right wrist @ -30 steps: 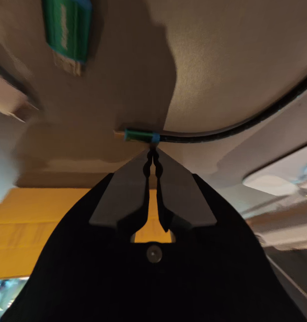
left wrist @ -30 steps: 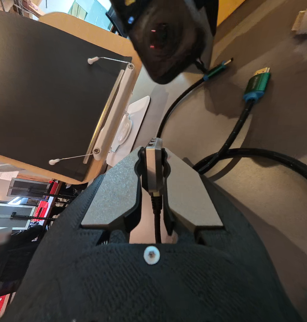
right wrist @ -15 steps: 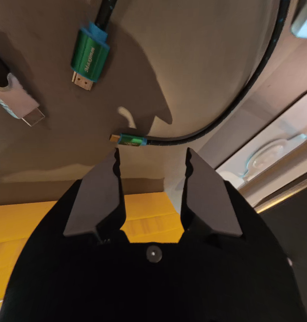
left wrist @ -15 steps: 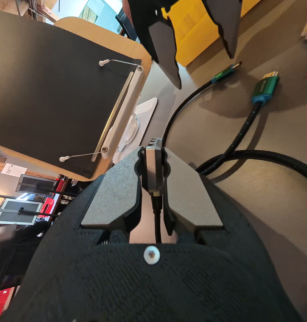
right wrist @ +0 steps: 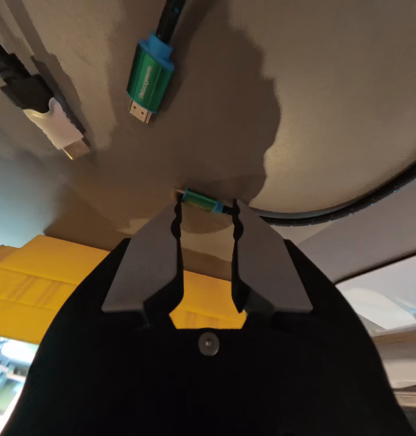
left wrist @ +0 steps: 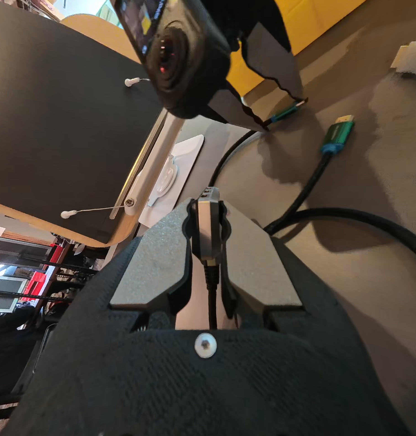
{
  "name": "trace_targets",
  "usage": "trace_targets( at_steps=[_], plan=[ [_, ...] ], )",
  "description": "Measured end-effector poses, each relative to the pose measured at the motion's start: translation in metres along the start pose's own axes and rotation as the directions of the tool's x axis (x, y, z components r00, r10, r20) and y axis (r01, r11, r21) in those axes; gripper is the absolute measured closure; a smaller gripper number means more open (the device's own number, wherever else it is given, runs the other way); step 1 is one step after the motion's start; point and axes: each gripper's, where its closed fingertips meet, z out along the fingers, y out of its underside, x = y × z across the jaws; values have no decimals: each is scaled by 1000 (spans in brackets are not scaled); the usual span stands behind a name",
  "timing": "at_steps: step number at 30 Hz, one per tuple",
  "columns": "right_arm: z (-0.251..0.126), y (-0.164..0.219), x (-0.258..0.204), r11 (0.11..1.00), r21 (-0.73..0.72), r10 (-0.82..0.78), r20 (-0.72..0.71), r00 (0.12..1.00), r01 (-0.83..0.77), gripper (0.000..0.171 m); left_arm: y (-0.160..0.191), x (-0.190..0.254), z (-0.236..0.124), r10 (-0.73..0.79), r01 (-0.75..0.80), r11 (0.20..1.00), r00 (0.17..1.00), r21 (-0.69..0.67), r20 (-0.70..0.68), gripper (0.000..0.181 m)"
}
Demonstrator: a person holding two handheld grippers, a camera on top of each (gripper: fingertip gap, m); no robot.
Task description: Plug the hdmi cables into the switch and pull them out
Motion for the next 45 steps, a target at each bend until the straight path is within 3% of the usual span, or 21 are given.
trace_targets(
  at_steps=[4,7,10,13,15,17,21,25,32,38,42,45],
  plan=[
    [0,-4,4,978,120,174,4,985,-173,139,-2,-1,0,-2,2,1000,1000,8,6,163],
    [-3,-19,-7,868,240,410,146,900,-434,141,-6,-5,-3,-12,12,1000,1000,26,23,163],
    [-10,-42,-16,600,297,627,401,667,-743,157,-5,-3,-2,34,-34,999,999,3,28,163],
    [-27,-71,-16,271,296,591,700,401,-916,160,-3,3,1,99,-98,994,995,-37,23,163],
    [-38,-76,-15,189,317,539,758,368,-929,160,-5,5,1,103,-103,994,994,-30,21,163],
    [-44,-76,-23,235,371,546,715,438,-898,153,-6,3,-1,101,-100,995,994,-23,37,163],
    [-30,-65,-29,318,443,698,489,523,-838,137,-7,4,1,116,-115,993,992,-19,53,163],
    [-23,-63,-30,353,535,779,287,558,-768,140,-6,14,7,169,-168,985,985,-42,35,164],
    [-14,-69,-21,437,682,829,-54,556,-586,127,-2,7,6,210,-202,976,973,-85,94,163],
    [-17,-74,-15,502,760,780,-192,596,-412,132,-3,8,7,213,-207,975,973,-79,88,163],
    [-19,-67,-3,587,746,750,-356,558,-313,151,-2,9,8,204,-198,977,976,-78,79,163],
    [-18,-74,-3,602,748,732,-377,568,-280,160,-2,9,8,205,-199,977,976,-80,76,163]
  ],
)
